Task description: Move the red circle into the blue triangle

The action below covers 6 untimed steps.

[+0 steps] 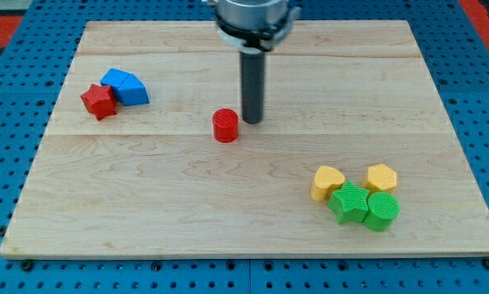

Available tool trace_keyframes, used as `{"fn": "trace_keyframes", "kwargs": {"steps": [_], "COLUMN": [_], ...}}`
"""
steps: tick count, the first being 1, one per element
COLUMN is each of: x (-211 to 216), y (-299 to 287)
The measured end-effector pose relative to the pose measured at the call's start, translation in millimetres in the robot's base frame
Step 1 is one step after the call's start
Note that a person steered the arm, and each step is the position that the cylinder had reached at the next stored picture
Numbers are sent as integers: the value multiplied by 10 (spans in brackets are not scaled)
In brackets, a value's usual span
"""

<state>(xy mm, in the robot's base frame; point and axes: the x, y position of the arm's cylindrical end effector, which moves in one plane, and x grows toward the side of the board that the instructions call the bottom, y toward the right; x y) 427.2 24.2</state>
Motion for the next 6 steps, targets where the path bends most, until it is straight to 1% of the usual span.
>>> {"fn": "trace_keyframes", "kwargs": {"steps": [1,2,3,4,5,6], "x": [205,194,239,312,151,-38], "y": [-314,-1299,-1507,-813,-841,-1464]}}
